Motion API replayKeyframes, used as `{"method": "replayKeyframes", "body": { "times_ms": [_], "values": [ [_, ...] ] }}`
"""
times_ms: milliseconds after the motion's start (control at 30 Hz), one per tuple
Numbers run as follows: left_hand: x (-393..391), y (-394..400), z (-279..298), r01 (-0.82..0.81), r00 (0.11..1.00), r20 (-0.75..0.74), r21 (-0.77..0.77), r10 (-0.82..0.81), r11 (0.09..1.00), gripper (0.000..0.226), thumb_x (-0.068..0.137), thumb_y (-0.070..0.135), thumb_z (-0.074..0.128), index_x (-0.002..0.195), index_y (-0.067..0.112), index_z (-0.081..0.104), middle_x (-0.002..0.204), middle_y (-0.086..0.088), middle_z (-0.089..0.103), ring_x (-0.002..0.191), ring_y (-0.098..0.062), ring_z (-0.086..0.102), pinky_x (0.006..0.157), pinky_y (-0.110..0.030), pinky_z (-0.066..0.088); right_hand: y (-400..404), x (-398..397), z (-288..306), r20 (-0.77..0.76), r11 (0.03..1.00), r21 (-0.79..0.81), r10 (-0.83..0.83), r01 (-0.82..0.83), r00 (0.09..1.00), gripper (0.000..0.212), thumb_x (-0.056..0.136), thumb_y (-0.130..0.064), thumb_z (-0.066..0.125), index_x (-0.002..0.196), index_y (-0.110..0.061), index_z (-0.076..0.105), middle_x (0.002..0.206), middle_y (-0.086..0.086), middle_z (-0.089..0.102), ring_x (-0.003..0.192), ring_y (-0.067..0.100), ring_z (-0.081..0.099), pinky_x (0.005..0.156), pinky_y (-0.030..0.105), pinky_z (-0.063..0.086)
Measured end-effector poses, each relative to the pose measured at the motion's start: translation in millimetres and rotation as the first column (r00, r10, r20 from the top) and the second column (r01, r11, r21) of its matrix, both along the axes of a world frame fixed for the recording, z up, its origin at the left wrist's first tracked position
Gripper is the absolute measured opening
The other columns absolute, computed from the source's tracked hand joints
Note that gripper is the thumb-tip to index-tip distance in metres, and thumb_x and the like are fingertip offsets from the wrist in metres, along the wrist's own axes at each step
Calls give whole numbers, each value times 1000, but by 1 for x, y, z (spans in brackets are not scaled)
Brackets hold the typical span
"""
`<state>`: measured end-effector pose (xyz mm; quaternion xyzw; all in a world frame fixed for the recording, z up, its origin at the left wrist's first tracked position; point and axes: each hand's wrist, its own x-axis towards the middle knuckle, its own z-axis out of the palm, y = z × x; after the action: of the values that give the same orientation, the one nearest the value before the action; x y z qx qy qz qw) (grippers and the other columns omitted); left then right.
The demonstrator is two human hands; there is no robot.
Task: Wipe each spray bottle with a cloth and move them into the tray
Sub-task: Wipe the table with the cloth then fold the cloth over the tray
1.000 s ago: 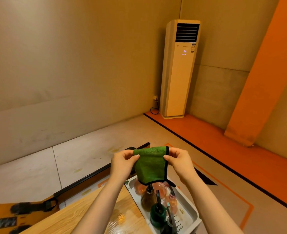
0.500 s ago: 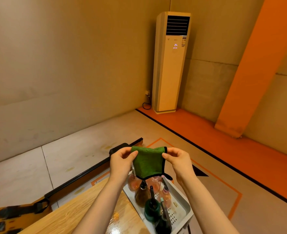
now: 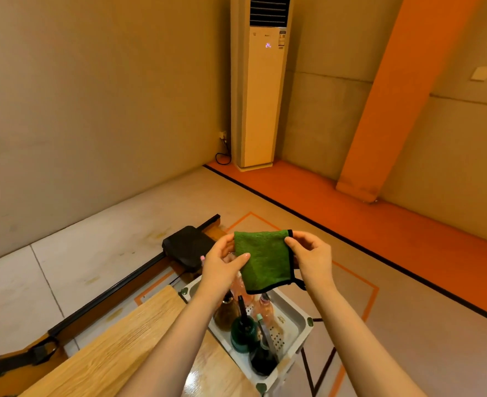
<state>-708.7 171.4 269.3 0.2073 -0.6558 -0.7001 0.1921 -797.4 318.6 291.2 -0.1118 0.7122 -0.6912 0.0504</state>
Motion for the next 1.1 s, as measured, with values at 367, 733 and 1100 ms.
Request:
{"method": "replayKeyframes", "body": {
  "times_ms": [367,733,1100],
  "values": [
    [-56,79,-86,-185,976,152,205,156,961,37,89,-8,57,106,22,47,97,-3,63,88,-13,64,70,-23,55,57,-76,-95,198,979,120,140,-166,970,25,82,8,62,102,-7,63,85,7,67,77,12,65,62,17,54],
    [-135,146,-210,-477,862,398,430,313,767,51,91,-13,50,137,7,40,109,-14,57,104,-32,56,93,-55,45,83,-176,-214,465,898,218,248,-382,850,27,85,14,54,108,2,60,88,7,63,73,11,60,55,12,50],
    [-159,166,-286,-443,846,347,32,405,896,45,96,-7,45,123,29,48,117,-2,56,110,-18,55,81,-16,51,73,-205,-311,497,868,302,209,-394,842,29,83,12,58,111,3,62,102,16,65,86,24,61,75,28,55]
  ]
}}
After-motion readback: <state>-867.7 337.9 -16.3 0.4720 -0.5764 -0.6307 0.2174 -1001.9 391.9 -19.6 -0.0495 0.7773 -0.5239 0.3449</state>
